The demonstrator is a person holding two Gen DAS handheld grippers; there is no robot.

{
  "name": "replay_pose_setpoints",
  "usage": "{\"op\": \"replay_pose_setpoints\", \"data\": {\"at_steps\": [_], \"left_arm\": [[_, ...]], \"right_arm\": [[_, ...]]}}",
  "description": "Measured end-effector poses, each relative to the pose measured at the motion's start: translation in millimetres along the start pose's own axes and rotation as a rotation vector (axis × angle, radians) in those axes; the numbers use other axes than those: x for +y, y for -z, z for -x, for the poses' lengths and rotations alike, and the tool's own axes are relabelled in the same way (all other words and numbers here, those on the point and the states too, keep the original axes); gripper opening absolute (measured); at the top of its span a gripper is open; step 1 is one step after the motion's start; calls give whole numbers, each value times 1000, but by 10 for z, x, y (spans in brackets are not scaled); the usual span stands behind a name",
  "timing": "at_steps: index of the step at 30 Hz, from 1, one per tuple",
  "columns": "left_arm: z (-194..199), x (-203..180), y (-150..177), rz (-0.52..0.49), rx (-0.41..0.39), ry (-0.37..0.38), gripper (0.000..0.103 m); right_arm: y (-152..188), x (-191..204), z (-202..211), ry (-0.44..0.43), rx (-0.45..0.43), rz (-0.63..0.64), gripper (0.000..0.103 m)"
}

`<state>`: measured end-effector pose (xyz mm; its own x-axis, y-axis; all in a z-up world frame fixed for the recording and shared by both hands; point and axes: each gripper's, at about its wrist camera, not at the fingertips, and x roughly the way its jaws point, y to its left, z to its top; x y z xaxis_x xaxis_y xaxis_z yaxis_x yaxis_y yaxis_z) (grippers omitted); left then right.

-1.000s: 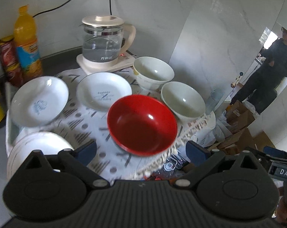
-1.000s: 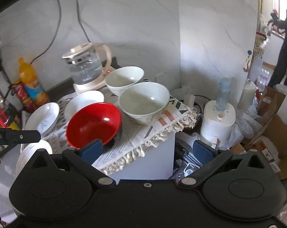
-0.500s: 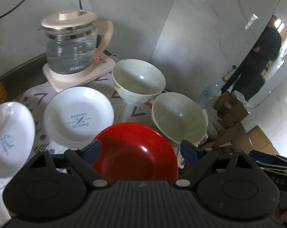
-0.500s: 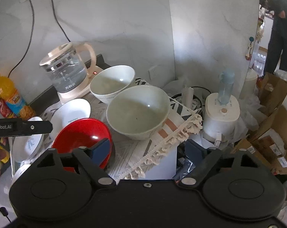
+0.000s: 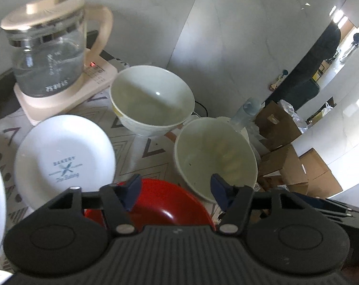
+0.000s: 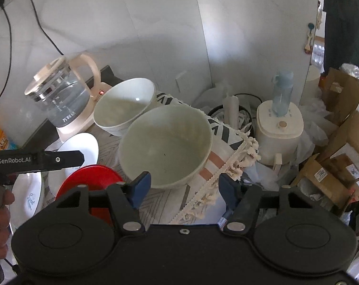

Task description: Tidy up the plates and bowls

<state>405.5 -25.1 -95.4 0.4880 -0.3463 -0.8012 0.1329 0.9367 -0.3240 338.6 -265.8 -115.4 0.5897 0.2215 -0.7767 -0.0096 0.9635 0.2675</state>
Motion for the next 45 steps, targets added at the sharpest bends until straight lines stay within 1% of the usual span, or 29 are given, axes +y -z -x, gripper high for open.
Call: {"op": "replay_pose_setpoints", "data": {"at_steps": [4,6,9,10,12,16,18,21,24,27,31,33,39,43,45], "left_arm": [[-167,-17,-66,18,23,3,50],[-254,-26,-90,27,34,-1,46],[-406,-21,-135,51,51,-15,40],[-460,-22,-148,63,57,-23,37],[-557,-19,-174,92,72,-36,32],[-722,-41,-221,138,88,-63,26],[-799,-64,-232,153,102,-84,21],[-895,-75,-217,186,119,-111,14],[-973,-78,-192,228,134,-134,6],[-998,-83,-168,258,128,-156,5],[-971,-111,-140,286,109,-187,4],[-932,-137,-133,296,99,-200,4],[-710,-212,-121,320,51,-199,4],[-534,-261,-110,321,26,-189,4],[-406,-242,-94,338,9,-178,4]], "right_arm": [[-69,-42,-159,-9,35,1,50],[-110,-72,-242,-12,53,2,44],[-196,-124,-373,-26,76,10,41],[-232,-143,-424,-29,85,19,40],[-304,-184,-537,-27,110,39,34],[-444,-246,-709,-42,151,84,32],[-498,-272,-801,-41,174,105,26],[-564,-332,-922,-77,208,123,20],[-603,-332,-1019,-91,234,168,17],[-641,-348,-1087,-100,254,205,12],[-686,-378,-1102,-141,258,242,12],[-713,-386,-1082,-162,244,256,12],[-837,-351,-962,-195,206,309,12],[-907,-299,-791,-208,172,332,12],[-938,-249,-693,-224,158,347,12]]}}
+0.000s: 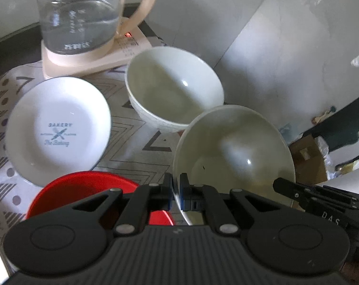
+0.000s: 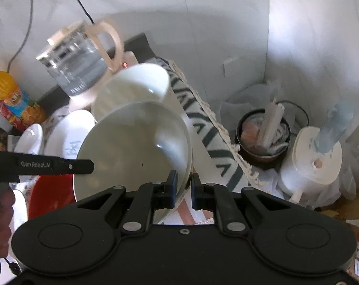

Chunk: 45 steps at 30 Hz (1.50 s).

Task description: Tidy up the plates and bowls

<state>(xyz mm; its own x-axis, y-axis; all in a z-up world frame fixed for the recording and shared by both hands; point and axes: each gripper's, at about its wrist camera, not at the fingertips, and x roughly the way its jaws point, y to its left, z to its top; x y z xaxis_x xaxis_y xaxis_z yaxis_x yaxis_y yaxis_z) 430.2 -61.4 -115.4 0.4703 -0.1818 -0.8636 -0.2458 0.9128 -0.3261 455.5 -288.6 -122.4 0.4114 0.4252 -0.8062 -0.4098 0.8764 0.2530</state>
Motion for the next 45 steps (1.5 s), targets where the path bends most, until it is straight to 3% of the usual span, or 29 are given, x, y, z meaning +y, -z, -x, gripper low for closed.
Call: {"op": "replay_pose_setpoints", "data": {"at_steps": [9,18,33,45], "left_arm": [[564,355,39,24,-71,17,4],[804,732,163,31,-77,18,4],[757,1165,411,44,6,8,4],[605,1305,542,55,75,-4,5]], "right_arm": [[-100,490,247,-43,-62,74,12],[66,884,225,-61,-54,71,12],[337,1288,82,-34,3,85,10],[510,1356,-116,-12,68,83,10]]}}
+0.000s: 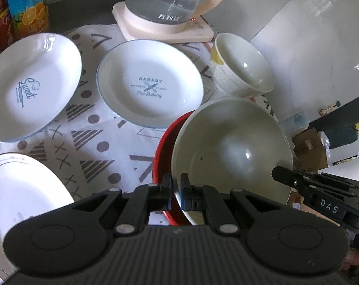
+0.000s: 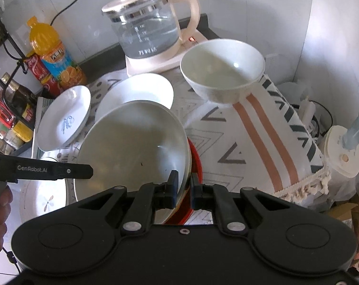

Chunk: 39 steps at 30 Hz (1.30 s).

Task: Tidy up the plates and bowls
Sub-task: 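Lower the large white bowl into the red bowl with both grippers, then open both grippers and release the white bowl in the red bowl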

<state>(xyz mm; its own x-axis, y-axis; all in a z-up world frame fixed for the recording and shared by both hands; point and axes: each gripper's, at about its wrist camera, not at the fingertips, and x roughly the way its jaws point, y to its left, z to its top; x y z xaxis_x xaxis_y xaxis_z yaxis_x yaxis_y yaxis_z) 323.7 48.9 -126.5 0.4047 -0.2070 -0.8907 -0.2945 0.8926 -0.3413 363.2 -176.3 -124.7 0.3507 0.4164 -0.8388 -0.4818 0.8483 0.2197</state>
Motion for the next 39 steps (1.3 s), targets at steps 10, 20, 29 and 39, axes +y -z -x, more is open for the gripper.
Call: {"op": "replay_pose_setpoints", "data": {"at_steps": [10,20,29,39], "left_arm": [[49,-15,-44,6,-19,-17,8],[126,-97,-189,12,-59,-30,26],[59,-293,-347,-6,-99,-51,50],[-134,-592,-582,-3,-139,-48,61]], "right_arm": [[12,17,-134,15,22,16,9],[-88,-22,4,-25,9,30,37],[-286,-338,41,-30,-39,-31,52],[-533,-669,7,-40,-83,-52,61]]}}
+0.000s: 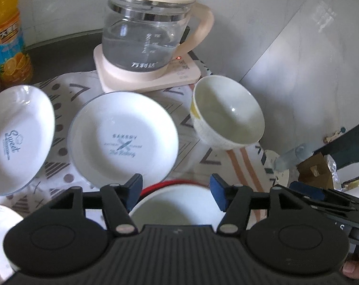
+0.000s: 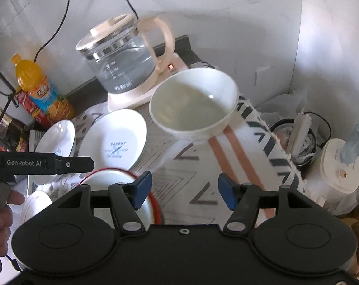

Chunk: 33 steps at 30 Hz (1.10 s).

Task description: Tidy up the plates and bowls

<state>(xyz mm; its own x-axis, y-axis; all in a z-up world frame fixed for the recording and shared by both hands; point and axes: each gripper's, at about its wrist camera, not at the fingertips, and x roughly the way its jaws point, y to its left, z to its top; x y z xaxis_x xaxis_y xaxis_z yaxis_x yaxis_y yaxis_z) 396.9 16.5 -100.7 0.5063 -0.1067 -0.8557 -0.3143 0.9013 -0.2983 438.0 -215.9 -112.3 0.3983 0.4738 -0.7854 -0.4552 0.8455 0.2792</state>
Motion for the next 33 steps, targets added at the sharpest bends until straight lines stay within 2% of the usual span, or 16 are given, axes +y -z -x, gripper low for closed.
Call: {"op": "replay_pose_setpoints", "data": {"at_steps": [7,20,25,27,31,33], "left_arm": [[-186,-149,-140,44,-36,5,61],[-685,-281,-411,144,-48,-8,57],[-905,-257,-478,207,-34,-12,44],[-977,-256,-501,217,-30,-14,39],[-1116,-251,-529,236,-7,-23,25],[-1179,-249,-542,246,10,-23,21]], "right_arm": [[-193,-195,-132,-11,-10,-16,61],[-526,-525,-569,-35,27,-52,50],[-613,-621,-759,-41,53,-71,43],[-639,-658,-833,-45,63,-84,37],[-683,-701,-980,-35,79,-99,33],[-697,-717,-1033,-40,90,-110,31]]}}
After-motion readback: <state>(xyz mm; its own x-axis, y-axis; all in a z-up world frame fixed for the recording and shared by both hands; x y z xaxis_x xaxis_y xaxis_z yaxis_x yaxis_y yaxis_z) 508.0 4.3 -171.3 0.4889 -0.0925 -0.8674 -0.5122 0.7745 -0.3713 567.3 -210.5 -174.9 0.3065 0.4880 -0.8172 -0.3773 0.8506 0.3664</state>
